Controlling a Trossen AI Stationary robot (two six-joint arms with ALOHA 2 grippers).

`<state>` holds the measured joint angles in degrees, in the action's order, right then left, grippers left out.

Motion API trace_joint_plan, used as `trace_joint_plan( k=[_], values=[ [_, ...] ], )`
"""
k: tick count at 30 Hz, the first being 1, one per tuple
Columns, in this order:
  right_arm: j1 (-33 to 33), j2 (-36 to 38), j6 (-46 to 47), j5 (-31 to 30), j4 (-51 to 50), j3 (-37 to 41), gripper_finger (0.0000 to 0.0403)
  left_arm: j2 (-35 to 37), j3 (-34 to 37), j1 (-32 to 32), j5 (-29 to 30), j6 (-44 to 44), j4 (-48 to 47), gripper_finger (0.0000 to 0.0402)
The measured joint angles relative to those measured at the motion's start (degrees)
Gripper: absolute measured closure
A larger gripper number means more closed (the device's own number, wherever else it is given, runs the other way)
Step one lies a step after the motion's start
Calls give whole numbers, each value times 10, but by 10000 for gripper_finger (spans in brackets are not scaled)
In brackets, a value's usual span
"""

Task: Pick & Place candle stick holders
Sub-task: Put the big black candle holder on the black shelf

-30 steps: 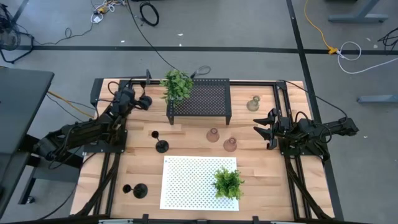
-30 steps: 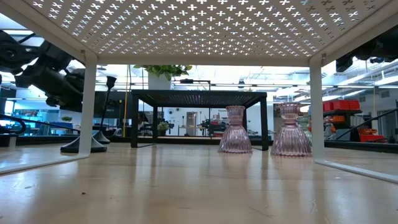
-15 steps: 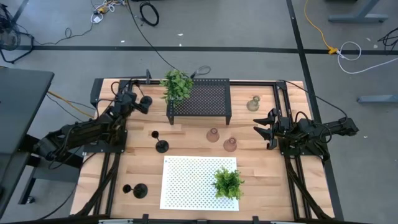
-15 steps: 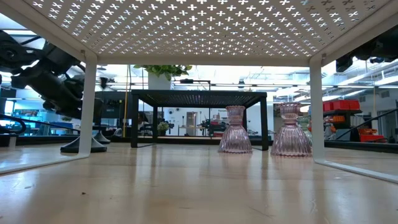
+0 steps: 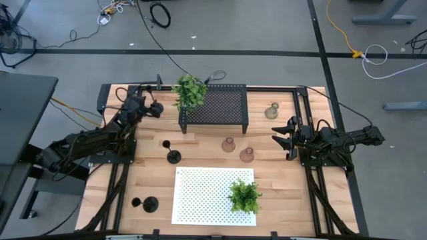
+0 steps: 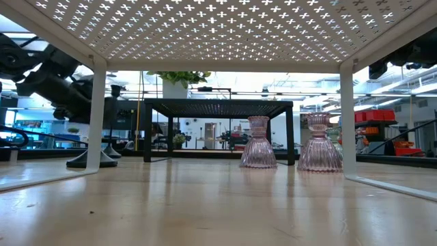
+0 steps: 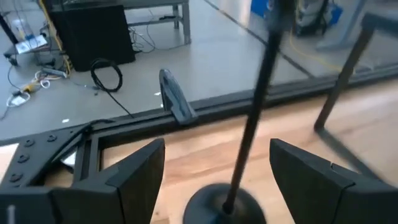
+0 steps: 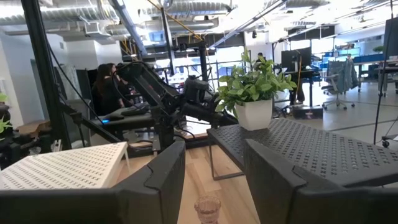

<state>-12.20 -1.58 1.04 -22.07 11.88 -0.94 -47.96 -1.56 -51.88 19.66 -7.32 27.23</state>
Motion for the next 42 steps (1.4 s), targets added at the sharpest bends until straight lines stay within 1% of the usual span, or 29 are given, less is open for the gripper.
trace_joint_plan(
  k=[2,6,9,12,19,21,27,30,35,38,40,42],
  values=[
    [0,0,0,-2,0,0,240,0,0,0,0,-16,8,111],
    [0,0,0,-24,0,0,240,0,0,0,0,-42,29,111],
    [0,0,0,-26,0,0,240,0,0,0,0,-59,41,112],
    [0,0,0,-26,0,0,240,0,0,0,2,-80,63,123],
    [0,0,0,-26,0,0,240,0,0,7,15,-87,81,163],
    [0,0,0,-26,0,0,240,0,0,7,17,-94,96,167],
    [0,0,-1,-29,0,0,240,-9,0,11,26,-94,101,168],
    [0,0,-1,-30,1,0,240,-31,-7,20,46,-92,108,168],
    [0,0,-1,-30,1,0,240,-86,-29,38,116,-84,107,168],
    [0,0,-1,-30,1,0,240,-124,-39,44,155,-62,110,171],
    [0,0,-1,-29,1,0,240,-143,-40,49,172,-70,134,182],
    [0,0,-1,-30,1,0,240,-156,-42,51,182,-70,157,204]
  ],
)
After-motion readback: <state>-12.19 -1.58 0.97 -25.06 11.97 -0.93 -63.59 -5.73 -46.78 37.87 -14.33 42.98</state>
